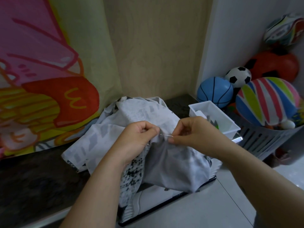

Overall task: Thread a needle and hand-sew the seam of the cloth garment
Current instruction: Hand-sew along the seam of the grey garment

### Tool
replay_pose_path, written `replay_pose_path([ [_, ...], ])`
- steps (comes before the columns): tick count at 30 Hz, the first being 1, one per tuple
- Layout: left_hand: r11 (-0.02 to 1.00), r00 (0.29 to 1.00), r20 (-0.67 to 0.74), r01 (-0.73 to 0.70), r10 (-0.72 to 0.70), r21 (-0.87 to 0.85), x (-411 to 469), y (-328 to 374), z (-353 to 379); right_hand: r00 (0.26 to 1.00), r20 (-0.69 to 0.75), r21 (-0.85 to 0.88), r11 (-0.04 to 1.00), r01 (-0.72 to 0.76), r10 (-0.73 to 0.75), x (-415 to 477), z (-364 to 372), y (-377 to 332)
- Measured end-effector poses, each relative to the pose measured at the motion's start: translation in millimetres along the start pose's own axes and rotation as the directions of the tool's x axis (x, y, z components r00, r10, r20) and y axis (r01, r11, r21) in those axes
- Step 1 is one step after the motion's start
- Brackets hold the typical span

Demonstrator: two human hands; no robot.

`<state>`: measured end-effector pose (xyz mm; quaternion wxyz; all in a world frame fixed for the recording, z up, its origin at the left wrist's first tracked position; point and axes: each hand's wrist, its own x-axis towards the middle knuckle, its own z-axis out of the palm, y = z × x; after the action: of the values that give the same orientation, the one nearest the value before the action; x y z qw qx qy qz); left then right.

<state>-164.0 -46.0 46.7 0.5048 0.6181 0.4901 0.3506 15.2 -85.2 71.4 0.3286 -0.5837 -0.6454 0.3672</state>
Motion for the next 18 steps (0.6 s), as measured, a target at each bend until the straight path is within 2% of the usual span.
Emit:
replay_pose_path([
  [5,0.997,0.988,0.151,0.025,-0.035,0.066,-5.0,2.2,0.6,0.994,0.075,-0.037,0.996,-0.078,0.081,4.0,-26.9,7.3],
  [10,0.992,0.986,0.158,0.029,-0.049,0.122,-5.0,3.7,6.5,0.973,0.195,-0.097,0.989,-0.108,0.125,6.2,-33.2,12.5],
  [13,0.994,0.988,0.145,0.036,-0.051,0.103,-5.0,3.3,5.1,0.985,0.128,-0.103,0.989,-0.103,0.115,9.3,-34.4,15.5],
  [15,0.995,0.989,0.142,0.037,-0.050,0.095,-5.0,2.8,3.8,0.996,0.054,-0.191,0.980,-0.061,0.073,12.6,-33.6,17.6],
  [18,0.996,0.988,0.145,0.042,-0.053,0.078,-5.4,2.1,1.9,0.998,0.054,-0.304,0.952,0.024,-0.008,16.7,-27.1,17.6],
])
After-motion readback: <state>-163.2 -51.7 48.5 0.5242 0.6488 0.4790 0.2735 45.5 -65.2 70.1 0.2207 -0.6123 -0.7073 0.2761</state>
